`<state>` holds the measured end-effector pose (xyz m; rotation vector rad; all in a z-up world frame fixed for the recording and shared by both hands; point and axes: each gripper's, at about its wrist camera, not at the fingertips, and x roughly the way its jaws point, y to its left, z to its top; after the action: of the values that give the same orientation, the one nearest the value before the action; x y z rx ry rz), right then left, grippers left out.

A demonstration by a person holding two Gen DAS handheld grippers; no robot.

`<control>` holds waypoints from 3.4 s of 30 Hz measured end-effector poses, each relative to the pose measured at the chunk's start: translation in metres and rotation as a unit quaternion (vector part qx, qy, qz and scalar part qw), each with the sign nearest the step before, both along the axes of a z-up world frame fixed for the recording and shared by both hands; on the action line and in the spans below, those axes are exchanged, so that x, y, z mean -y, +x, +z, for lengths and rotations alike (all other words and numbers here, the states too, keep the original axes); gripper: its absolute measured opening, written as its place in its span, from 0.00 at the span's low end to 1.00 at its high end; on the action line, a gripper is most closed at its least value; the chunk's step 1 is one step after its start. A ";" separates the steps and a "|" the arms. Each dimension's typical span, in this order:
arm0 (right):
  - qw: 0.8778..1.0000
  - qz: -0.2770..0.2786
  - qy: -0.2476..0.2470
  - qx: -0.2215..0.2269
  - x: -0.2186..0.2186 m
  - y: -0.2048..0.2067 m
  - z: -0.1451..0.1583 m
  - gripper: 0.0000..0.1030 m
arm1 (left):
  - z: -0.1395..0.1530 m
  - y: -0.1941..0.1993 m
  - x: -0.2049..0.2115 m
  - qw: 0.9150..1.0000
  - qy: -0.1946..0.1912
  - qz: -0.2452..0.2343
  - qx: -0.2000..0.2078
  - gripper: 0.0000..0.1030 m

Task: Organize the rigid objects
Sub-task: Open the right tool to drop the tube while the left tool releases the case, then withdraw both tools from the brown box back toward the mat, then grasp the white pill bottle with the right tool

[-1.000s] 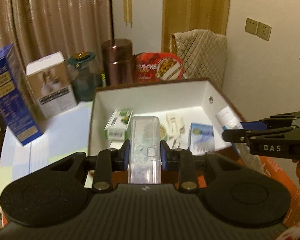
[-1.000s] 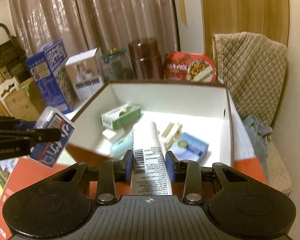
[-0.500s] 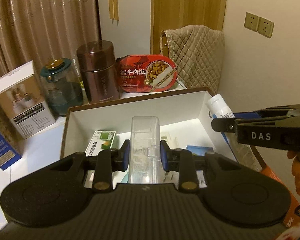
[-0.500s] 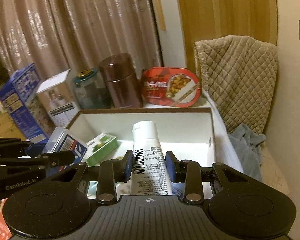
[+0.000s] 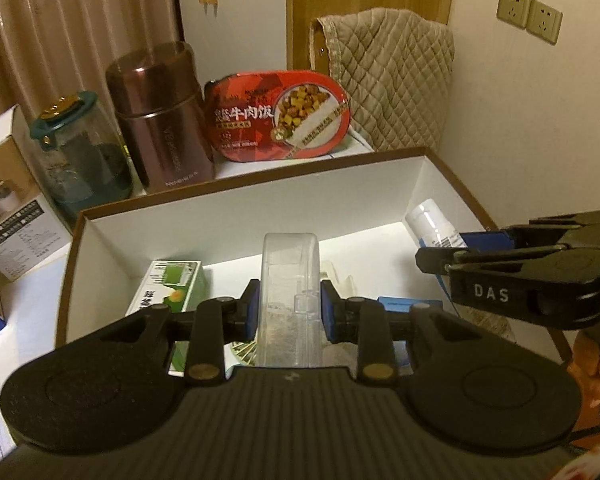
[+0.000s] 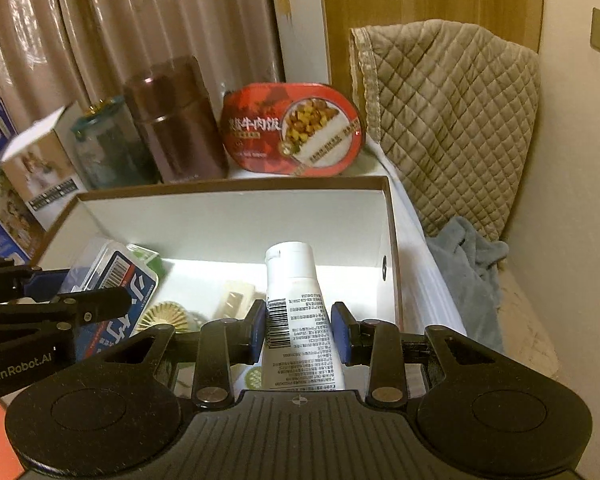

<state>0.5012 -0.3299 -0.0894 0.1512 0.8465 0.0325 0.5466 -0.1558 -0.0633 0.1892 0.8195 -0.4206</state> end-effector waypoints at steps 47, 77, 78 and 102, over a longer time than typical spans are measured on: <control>0.998 0.016 0.038 0.040 -0.008 -0.064 0.034 0.47 | 0.024 -0.024 -0.028 1.000 -0.015 0.020 0.008 0.50; 0.993 0.089 0.078 0.028 -0.071 -0.183 0.036 0.48 | 0.030 -0.177 -0.128 0.995 -0.056 0.081 -0.007 0.50; 0.992 0.091 0.080 0.024 -0.072 -0.185 0.033 0.48 | 0.027 -0.180 -0.132 0.995 -0.056 0.086 -0.011 0.50; 0.980 0.183 0.071 -0.031 -0.139 -0.194 -0.020 0.48 | -0.047 -0.207 -0.168 0.985 -0.028 0.140 -0.094 0.46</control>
<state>0.3069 -0.1904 -0.1094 0.1297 0.9255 0.4362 0.3400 0.0125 -0.1101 -0.0205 1.0032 -0.1971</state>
